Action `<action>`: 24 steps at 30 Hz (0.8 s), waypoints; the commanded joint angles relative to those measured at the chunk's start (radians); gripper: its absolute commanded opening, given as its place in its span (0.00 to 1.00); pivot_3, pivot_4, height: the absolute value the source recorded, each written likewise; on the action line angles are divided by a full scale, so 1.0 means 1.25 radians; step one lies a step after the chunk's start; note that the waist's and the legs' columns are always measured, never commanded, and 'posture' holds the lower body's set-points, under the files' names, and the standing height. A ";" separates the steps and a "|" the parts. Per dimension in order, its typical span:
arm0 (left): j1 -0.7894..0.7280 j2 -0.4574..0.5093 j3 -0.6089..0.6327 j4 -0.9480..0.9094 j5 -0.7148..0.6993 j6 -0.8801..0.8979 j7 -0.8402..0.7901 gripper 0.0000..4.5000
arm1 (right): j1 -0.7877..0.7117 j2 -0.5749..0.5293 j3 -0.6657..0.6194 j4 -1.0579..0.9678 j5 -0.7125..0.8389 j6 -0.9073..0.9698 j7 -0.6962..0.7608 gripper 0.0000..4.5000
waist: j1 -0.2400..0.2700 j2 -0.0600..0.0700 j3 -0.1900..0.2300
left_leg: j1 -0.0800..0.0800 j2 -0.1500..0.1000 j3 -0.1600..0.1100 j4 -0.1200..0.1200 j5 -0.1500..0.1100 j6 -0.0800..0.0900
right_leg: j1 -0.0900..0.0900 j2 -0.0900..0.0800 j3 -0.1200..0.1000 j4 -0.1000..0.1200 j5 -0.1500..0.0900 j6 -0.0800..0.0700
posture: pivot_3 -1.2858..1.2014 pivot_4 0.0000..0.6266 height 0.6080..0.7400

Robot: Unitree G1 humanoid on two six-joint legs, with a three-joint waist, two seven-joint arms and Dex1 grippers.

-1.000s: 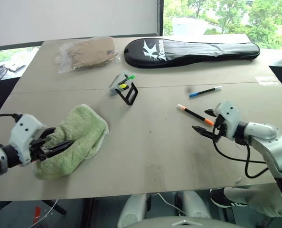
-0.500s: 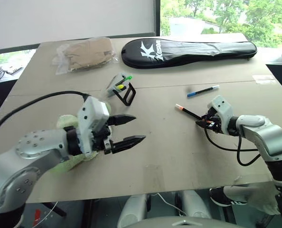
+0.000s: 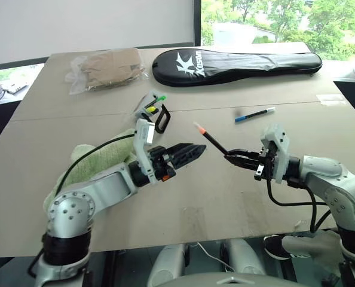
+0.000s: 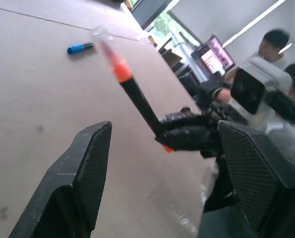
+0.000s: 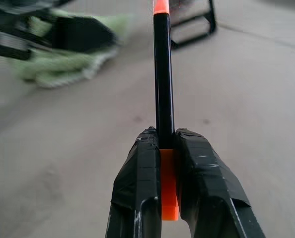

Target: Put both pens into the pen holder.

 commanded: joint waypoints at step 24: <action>-0.304 0.262 -0.054 -0.075 0.516 -0.178 -0.210 0.00 | 0.048 -0.068 -0.052 -0.029 0.032 -0.180 0.001 0.99 | 0.002 0.000 0.001 | 0.000 -0.001 0.001 0.000 0.000 0.000 | 0.000 0.001 -0.002 -0.001 0.000 0.000 | 0.52 0.24 1.00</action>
